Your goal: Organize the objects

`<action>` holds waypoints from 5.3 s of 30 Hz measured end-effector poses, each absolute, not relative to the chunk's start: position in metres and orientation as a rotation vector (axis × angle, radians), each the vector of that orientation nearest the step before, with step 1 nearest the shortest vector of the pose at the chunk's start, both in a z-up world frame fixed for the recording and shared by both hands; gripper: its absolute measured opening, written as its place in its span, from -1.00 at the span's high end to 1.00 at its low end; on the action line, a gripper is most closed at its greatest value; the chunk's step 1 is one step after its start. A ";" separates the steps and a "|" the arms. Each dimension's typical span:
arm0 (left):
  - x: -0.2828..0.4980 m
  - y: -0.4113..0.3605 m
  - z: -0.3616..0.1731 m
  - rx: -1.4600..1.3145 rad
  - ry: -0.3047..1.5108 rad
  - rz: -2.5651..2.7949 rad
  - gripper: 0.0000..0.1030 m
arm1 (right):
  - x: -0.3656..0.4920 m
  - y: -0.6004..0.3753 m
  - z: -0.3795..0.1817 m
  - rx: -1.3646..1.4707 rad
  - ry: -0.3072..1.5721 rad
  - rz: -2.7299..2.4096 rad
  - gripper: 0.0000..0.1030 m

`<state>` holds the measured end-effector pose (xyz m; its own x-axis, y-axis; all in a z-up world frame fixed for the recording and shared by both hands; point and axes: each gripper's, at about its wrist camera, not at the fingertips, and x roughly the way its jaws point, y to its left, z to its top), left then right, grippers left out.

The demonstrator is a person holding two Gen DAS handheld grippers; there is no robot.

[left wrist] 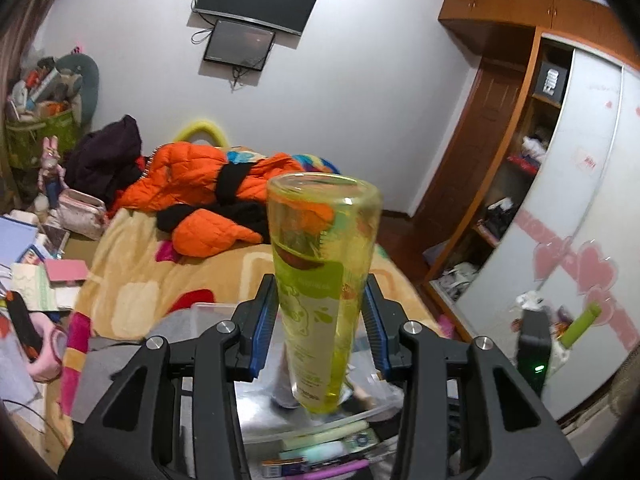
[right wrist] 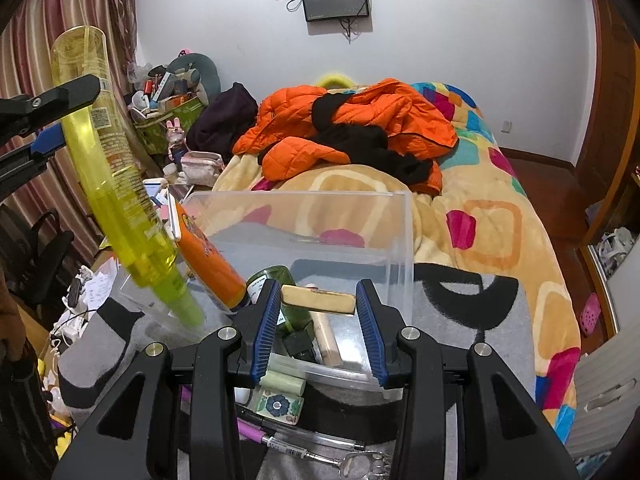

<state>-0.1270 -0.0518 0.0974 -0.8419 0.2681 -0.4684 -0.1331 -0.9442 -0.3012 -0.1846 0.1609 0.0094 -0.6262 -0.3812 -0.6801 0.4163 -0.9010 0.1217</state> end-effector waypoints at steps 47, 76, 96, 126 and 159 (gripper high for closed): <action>-0.213 -0.076 -0.009 -1.287 -0.288 2.780 -0.02 | -0.218 0.132 -0.025 1.213 0.182 -2.391 0.27; -0.125 -0.051 0.031 -1.151 -0.130 2.772 -0.46 | -0.151 0.170 0.018 1.046 0.141 -2.418 -0.14; -0.090 -0.026 -0.064 -1.459 -0.178 2.615 -0.48 | -0.151 0.171 -0.062 1.324 0.030 -2.307 -0.14; -0.084 -0.037 -0.071 -1.459 -0.282 2.660 0.09 | -0.147 0.157 -0.070 1.313 0.155 -2.392 0.40; -0.097 -0.039 0.021 -1.100 -0.218 2.825 0.09 | -0.152 0.182 0.033 0.955 0.050 -2.530 0.40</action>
<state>-0.0969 -0.0388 0.0207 -0.7334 0.1470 -0.6637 -0.0434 -0.9845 -0.1701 -0.1520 0.1816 0.0329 -0.6684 -0.3835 -0.6373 0.4084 -0.9054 0.1165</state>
